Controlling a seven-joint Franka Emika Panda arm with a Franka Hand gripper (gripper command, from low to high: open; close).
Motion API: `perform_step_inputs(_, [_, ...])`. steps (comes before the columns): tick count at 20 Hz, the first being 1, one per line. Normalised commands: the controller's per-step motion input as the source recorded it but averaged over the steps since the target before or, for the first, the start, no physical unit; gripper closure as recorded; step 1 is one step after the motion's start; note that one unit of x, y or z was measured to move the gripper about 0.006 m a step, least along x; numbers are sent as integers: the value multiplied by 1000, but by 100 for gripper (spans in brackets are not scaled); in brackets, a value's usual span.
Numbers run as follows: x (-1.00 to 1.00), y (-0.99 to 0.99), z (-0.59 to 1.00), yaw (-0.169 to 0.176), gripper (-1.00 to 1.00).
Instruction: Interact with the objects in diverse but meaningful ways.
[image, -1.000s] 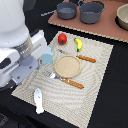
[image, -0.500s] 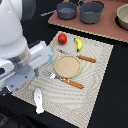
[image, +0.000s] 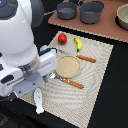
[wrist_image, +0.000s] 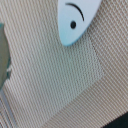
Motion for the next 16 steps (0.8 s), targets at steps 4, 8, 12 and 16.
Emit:
perform_step_inputs(4, [189,-274,-52,-50,-100])
perform_step_inputs(8, [247,-224,-54,-52,-100])
perform_step_inputs(12, [248,-199,-149,-57,-100])
perform_step_inputs(16, [294,-139,-138,-59,-100])
